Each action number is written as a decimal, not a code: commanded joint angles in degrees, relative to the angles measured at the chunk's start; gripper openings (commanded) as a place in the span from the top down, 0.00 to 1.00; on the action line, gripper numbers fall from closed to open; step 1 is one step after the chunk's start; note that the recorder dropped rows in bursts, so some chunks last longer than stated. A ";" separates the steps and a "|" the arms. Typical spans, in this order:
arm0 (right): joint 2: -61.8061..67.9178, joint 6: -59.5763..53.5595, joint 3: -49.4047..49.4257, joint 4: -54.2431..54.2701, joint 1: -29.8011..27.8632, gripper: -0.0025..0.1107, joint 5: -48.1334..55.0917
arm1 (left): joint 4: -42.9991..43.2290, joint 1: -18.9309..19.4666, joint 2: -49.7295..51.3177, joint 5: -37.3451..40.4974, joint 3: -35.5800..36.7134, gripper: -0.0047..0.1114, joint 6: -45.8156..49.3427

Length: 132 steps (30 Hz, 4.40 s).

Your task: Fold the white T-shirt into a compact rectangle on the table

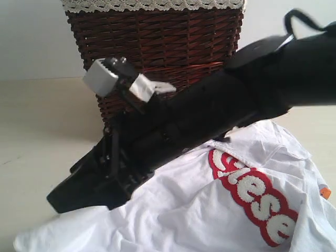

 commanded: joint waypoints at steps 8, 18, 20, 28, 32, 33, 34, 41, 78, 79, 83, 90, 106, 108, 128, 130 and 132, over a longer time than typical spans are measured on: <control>-8.65 9.23 1.35 -37.43 -31.40 0.73 -0.84 | 0.10 -0.33 -0.39 -0.34 -0.03 0.86 0.11; 2.53 -20.36 2.16 -46.80 -39.56 0.46 -16.87 | 0.10 -0.33 -0.39 -0.34 -0.03 0.86 0.11; 3.96 -22.00 2.16 -46.80 -39.56 0.47 -20.08 | 0.10 -0.33 -0.39 -0.34 -0.03 0.86 0.11; 10.58 -22.79 2.16 -46.89 -39.56 0.47 -23.75 | 0.10 -0.33 -0.39 -0.34 -0.03 0.86 0.11; 11.41 -22.65 2.16 -49.11 -39.56 0.48 -24.49 | 0.10 -0.33 -0.39 -0.34 -0.03 0.86 0.11; 11.71 -22.15 2.16 -50.44 -39.56 0.48 -24.49 | 0.10 -0.33 -0.39 -0.34 -0.03 0.86 0.11; 12.00 -21.78 2.16 -51.53 -39.56 0.51 -24.49 | 0.10 -0.33 -0.39 -0.34 -0.03 0.86 0.11; 11.97 -20.57 2.06 -49.57 -39.56 0.98 -25.21 | 0.10 -0.33 -0.39 -0.34 -0.03 0.86 0.11; 0.15 -11.78 -6.61 -33.87 -40.68 0.45 -2.56 | 0.10 -0.33 -0.39 -0.34 -0.03 0.86 0.11; -1.96 -11.78 -4.79 -37.90 -39.97 0.46 5.74 | 0.10 -0.33 -0.39 -0.34 -0.03 0.86 0.11; -8.63 -5.74 6.44 -49.07 -38.76 0.46 7.59 | 0.10 -0.33 -0.39 -0.34 -0.03 0.86 0.11; -11.10 4.40 27.13 -56.04 -42.29 0.65 -26.12 | 0.10 -0.33 -0.39 -0.34 -0.03 0.86 0.11; 2.71 7.32 31.08 -49.13 -44.27 0.95 -54.69 | 0.10 -0.33 -0.39 -0.34 -0.03 0.86 0.11; 0.77 8.28 31.08 -49.13 -44.27 0.93 -54.69 | 0.10 -0.33 -0.39 -0.34 -0.03 0.86 0.11; -34.87 -5.08 32.72 -64.37 -76.50 0.48 1.35 | 0.10 -0.33 -0.39 -0.34 -0.03 0.86 0.11; -34.61 -13.54 34.80 -64.06 -82.61 0.48 -2.18 | 0.10 -0.33 -0.39 -0.34 -0.03 0.86 0.11; -33.62 -21.16 37.37 -63.32 -86.85 0.48 -5.24 | 0.10 -0.33 -0.39 -0.34 -0.03 0.86 0.11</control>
